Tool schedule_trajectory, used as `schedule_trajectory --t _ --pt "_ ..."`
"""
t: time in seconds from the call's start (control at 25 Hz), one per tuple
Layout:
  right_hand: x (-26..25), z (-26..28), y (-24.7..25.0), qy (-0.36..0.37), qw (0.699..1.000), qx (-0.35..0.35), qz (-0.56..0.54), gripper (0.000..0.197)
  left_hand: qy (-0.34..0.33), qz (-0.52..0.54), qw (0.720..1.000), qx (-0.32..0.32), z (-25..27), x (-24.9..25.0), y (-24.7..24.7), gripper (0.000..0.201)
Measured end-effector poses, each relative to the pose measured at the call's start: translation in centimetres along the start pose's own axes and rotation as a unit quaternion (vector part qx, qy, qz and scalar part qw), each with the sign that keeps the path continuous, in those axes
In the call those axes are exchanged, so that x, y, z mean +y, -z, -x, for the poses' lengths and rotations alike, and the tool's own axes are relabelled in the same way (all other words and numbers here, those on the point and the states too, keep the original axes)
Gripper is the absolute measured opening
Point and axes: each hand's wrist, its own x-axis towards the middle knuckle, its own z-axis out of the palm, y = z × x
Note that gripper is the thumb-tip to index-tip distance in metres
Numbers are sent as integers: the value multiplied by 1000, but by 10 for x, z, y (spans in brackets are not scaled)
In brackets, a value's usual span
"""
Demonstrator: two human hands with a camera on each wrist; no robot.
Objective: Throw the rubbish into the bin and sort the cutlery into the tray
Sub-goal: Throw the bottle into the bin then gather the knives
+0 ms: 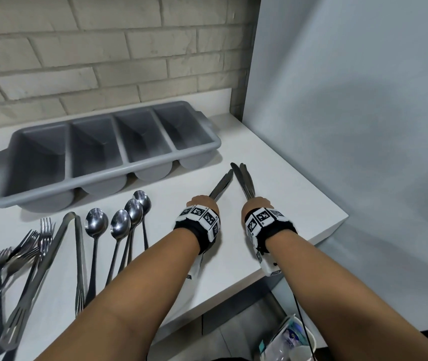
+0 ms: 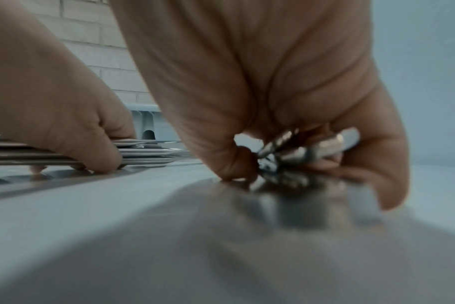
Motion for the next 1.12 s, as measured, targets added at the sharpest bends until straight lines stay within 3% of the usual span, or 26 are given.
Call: schedule_trajectory --t 0.16,0.28,0.44,0.56,0.68,0.76,0.88,1.12 --pt "0 5 2 6 1000 12 -8 38 2 20 1000 10 5 2 1 40" --pt "5 4 10 34 999 0 -7 37 -53 28 998 33 5 -7 3 54" --pt "10 4 22 23 997 -23 -73 37 -44 57 997 11 0 -27 2 29" --pt "21 1 23 76 997 -21 -2 39 -25 122 992 8 6 -30 7 27" --pt "35 1 27 48 984 -20 -171 38 -16 223 975 11 17 -24 19 31" --pt "44 9 29 48 972 0 -229 32 -18 328 944 7 27 -22 29 23" --pt "45 17 40 101 955 10 -278 28 -25 500 866 8 42 -22 48 7" --pt "-8 47 61 275 902 -21 -333 8 -14 712 699 62 65 -48 92 28"
